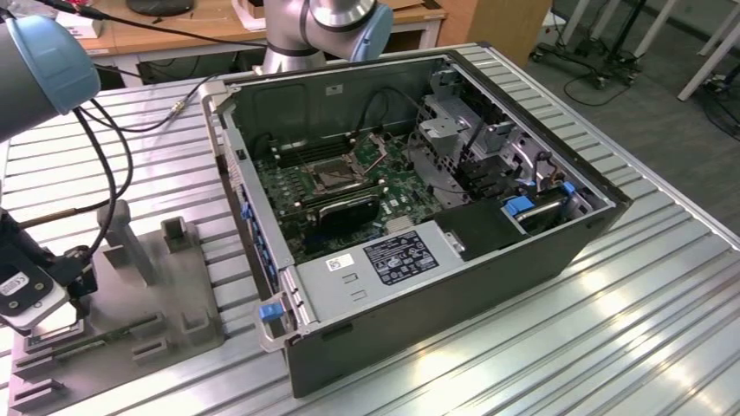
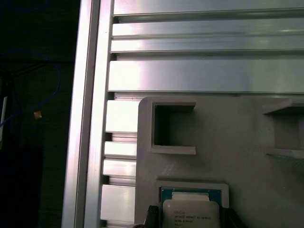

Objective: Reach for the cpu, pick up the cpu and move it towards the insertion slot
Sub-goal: 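Pick up the cpu and move it towards the insertion slot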

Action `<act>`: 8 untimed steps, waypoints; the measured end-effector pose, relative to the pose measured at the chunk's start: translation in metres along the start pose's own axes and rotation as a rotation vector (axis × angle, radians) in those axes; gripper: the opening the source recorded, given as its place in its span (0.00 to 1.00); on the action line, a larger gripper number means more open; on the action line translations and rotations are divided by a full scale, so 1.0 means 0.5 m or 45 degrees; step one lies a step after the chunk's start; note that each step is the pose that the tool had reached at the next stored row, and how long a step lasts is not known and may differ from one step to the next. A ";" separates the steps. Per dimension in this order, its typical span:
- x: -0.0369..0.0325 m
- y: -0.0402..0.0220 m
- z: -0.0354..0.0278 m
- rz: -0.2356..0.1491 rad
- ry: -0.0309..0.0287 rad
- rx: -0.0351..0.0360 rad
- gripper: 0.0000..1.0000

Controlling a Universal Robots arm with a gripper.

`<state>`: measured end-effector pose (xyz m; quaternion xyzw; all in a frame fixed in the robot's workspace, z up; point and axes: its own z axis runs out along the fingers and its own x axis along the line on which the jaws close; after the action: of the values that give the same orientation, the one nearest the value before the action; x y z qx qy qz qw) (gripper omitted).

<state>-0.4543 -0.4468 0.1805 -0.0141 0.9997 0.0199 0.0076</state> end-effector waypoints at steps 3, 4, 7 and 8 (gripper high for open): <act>0.000 0.000 0.000 0.000 0.0002 -0.0003 0.64; 0.000 0.000 0.000 0.000 0.0008 -0.0003 0.64; -0.001 0.000 0.000 0.000 0.0102 -0.0009 0.64; -0.001 0.000 0.000 0.001 0.0141 -0.0011 0.64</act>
<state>-0.4540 -0.4468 0.1804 -0.0140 0.9997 0.0202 0.0021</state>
